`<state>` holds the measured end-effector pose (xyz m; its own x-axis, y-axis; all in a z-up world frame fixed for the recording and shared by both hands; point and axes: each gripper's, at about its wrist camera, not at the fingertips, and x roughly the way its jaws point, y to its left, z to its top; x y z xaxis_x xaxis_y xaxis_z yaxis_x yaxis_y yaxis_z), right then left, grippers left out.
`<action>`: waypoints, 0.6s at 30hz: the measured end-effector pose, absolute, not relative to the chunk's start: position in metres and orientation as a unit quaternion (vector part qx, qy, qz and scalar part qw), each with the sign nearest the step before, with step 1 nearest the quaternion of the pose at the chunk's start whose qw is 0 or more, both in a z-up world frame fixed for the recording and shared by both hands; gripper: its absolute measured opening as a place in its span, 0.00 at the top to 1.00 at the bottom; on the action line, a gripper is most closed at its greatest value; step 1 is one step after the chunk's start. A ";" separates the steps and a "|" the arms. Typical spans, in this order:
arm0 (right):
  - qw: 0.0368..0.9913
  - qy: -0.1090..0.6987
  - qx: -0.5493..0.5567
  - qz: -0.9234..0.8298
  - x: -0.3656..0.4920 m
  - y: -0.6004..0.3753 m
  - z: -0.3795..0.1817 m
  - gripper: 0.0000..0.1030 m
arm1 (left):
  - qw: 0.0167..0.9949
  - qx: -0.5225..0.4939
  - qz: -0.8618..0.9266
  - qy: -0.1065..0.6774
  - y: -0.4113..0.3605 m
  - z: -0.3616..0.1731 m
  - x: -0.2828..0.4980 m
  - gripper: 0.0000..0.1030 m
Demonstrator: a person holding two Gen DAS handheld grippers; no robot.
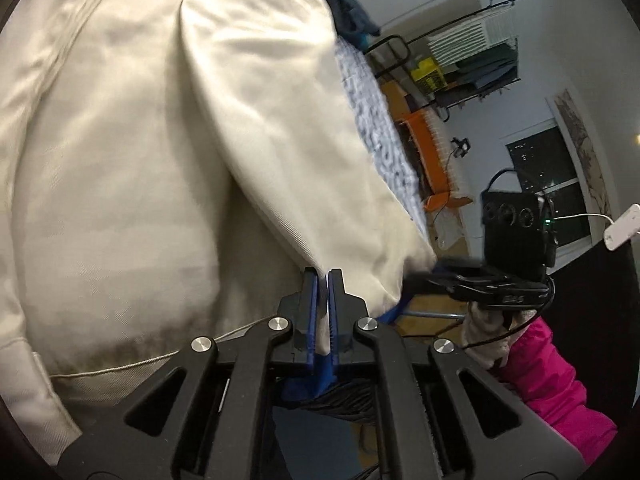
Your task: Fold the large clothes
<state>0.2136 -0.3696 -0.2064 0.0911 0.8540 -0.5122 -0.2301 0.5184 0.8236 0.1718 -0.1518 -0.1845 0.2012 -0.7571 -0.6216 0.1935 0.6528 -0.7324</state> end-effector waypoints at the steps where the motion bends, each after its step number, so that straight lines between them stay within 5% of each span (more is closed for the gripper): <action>1: 0.681 0.542 0.297 0.394 0.211 -0.377 -0.208 0.87 | 0.735 -0.258 -0.325 0.536 -0.150 -0.182 0.172 0.98; 14: 0.694 0.628 0.190 0.296 0.205 -0.374 -0.240 0.90 | 0.744 -0.207 -0.294 0.562 -0.165 -0.203 0.172 0.97; 17: 0.715 0.605 0.176 0.303 0.204 -0.375 -0.224 0.80 | 0.756 -0.196 -0.287 0.555 -0.161 -0.195 0.166 0.97; 18: 0.724 0.595 0.172 0.303 0.205 -0.377 -0.219 0.70 | 0.761 -0.191 -0.282 0.552 -0.158 -0.191 0.163 0.97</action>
